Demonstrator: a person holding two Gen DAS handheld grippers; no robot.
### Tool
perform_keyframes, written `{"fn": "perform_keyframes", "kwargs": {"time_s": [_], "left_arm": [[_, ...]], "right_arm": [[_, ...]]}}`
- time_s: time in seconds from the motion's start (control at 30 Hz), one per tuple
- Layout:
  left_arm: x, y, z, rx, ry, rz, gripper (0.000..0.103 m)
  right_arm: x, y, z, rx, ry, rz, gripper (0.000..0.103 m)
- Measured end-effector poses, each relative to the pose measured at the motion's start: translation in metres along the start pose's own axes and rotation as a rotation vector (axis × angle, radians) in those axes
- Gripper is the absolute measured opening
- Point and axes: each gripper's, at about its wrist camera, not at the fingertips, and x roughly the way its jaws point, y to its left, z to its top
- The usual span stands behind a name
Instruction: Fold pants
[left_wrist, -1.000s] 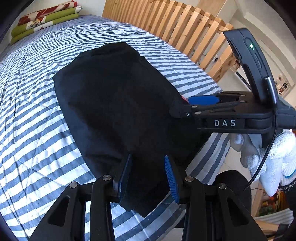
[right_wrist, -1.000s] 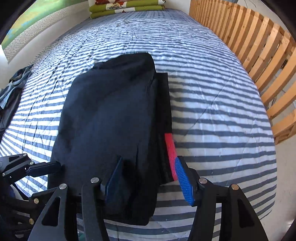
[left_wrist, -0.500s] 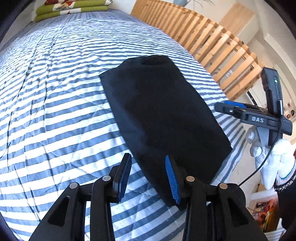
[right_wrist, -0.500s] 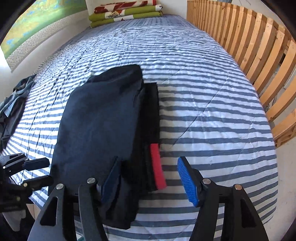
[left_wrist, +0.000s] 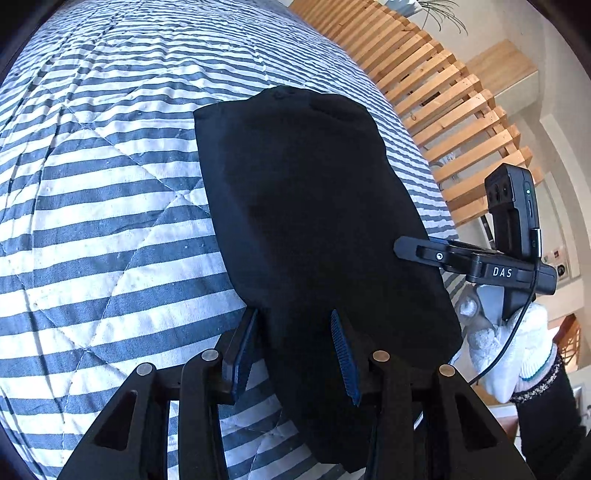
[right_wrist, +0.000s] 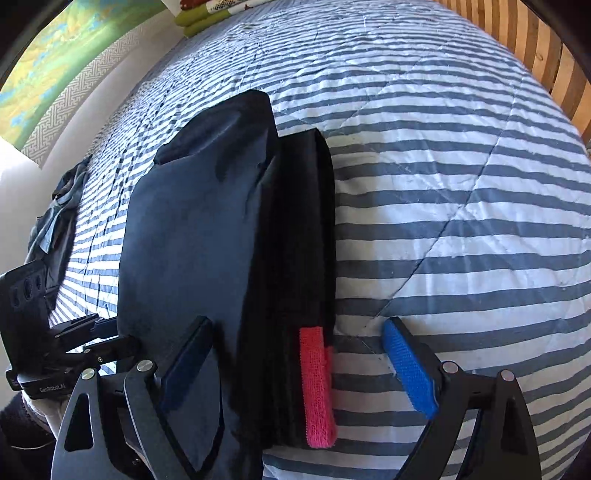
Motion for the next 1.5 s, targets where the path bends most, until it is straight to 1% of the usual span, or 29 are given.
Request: {"fn": "perform_keyframes", "kwargs": {"time_s": [0.1, 0.13, 0.2, 0.27, 0.3, 0.33, 0.4, 0.43, 0.47, 0.5, 0.53, 0.57, 0.6, 0.67, 0.73, 0.83, 0.87, 0.9, 0.93, 0.97, 1.0, 1.1, 1.17, 1.23, 1.27, 1.33, 1.37, 1.43, 1.5], "left_arm": [[-0.001, -0.002, -0.001, 0.004, 0.001, -0.001, 0.036], [-0.002, -0.003, -0.001, 0.008, -0.001, 0.002, 0.035], [-0.005, -0.006, -0.003, 0.033, -0.002, 0.014, 0.035], [-0.005, -0.005, -0.004, 0.033, 0.000, 0.012, 0.036], [-0.004, -0.003, -0.003, 0.020, -0.002, 0.004, 0.042], [-0.002, 0.001, 0.000, -0.003, -0.005, -0.014, 0.043], [-0.002, 0.006, 0.007, -0.055, -0.011, -0.045, 0.041], [-0.001, 0.004, 0.009, -0.053, -0.011, -0.041, 0.038], [-0.001, 0.000, 0.011, -0.036, -0.013, -0.027, 0.028], [-0.002, -0.004, 0.011, -0.020, -0.022, -0.017, 0.024], [-0.006, -0.008, 0.012, -0.007, -0.031, -0.017, 0.022], [-0.010, -0.012, 0.013, 0.011, -0.042, -0.020, 0.019], [-0.015, -0.017, 0.015, 0.029, -0.054, -0.025, 0.017], [-0.023, -0.026, 0.021, 0.064, -0.071, -0.031, 0.015], [-0.025, -0.030, 0.024, 0.091, -0.064, -0.013, 0.015], [-0.025, -0.024, 0.023, 0.084, -0.048, -0.010, 0.015], [-0.025, -0.021, 0.022, 0.075, -0.042, -0.012, 0.016], [-0.023, -0.020, 0.022, 0.067, -0.037, -0.013, 0.017], [-0.026, -0.017, 0.018, 0.055, -0.032, -0.016, 0.018], [-0.026, -0.015, 0.016, 0.043, -0.028, -0.016, 0.021], [-0.025, -0.014, 0.016, 0.033, -0.021, -0.013, 0.024], [-0.015, -0.014, 0.018, 0.029, -0.014, -0.008, 0.027], [-0.013, -0.010, 0.017, 0.028, -0.008, 0.003, 0.031], [-0.007, -0.010, 0.019, 0.018, 0.001, 0.005, 0.032], [-0.004, -0.008, 0.020, 0.015, 0.006, 0.003, 0.035], [0.001, -0.006, 0.021, 0.003, 0.012, -0.007, 0.036], [0.005, -0.005, 0.023, -0.006, 0.014, -0.016, 0.038], [0.006, -0.005, 0.024, -0.005, 0.006, -0.025, 0.032], [0.006, -0.012, 0.024, 0.028, -0.008, -0.009, 0.021]], "right_arm": [[0.004, 0.008, 0.004, -0.023, 0.001, 0.009, 0.093], [0.006, 0.012, 0.005, -0.040, 0.007, 0.011, 0.091], [0.009, 0.021, 0.007, -0.076, 0.017, 0.009, 0.081], [0.010, 0.027, 0.008, -0.100, 0.022, -0.008, 0.076], [0.010, 0.026, 0.009, -0.101, 0.026, -0.003, 0.075], [0.010, 0.024, 0.009, -0.094, 0.027, 0.007, 0.074], [0.010, 0.019, 0.011, -0.069, 0.022, 0.024, 0.072], [0.010, 0.019, 0.010, -0.057, 0.013, 0.020, 0.071], [0.010, 0.020, 0.010, -0.051, 0.007, 0.010, 0.067], [0.009, 0.023, 0.010, -0.050, 0.000, -0.008, 0.065], [0.008, 0.025, 0.010, -0.045, -0.006, -0.022, 0.058], [0.005, 0.024, 0.011, -0.027, -0.016, -0.032, 0.049], [-0.001, 0.021, 0.012, -0.007, -0.028, -0.034, 0.043], [-0.013, 0.016, 0.012, 0.028, -0.058, -0.015, 0.020], [-0.021, 0.015, 0.013, 0.032, -0.069, 0.008, 0.015], [-0.018, 0.016, 0.013, -0.017, -0.045, 0.003, 0.016], [-0.018, 0.013, 0.013, -0.015, -0.037, 0.019, 0.022], [-0.020, 0.008, 0.013, -0.003, -0.031, 0.028, 0.025], [-0.019, 0.005, 0.014, 0.010, -0.021, 0.026, 0.034], [-0.018, 0.002, 0.015, 0.013, -0.007, 0.024, 0.041], [-0.017, 0.002, 0.015, 0.012, -0.002, 0.024, 0.042], [-0.015, -0.001, 0.015, 0.003, 0.041, 0.038, 0.049], [-0.009, -0.004, 0.017, 0.005, 0.076, 0.051, 0.061], [-0.001, -0.006, 0.020, 0.010, 0.098, 0.053, 0.064], [0.006, -0.006, 0.021, 0.011, 0.115, 0.061, 0.067], [0.011, -0.001, 0.024, -0.007, 0.102, 0.096, 0.076], [0.014, 0.004, 0.026, -0.023, 0.090, 0.094, 0.077], [0.020, 0.019, 0.029, -0.060, 0.070, 0.094, 0.073], [0.024, 0.038, 0.027, -0.136, 0.069, 0.022, 0.067]]}}
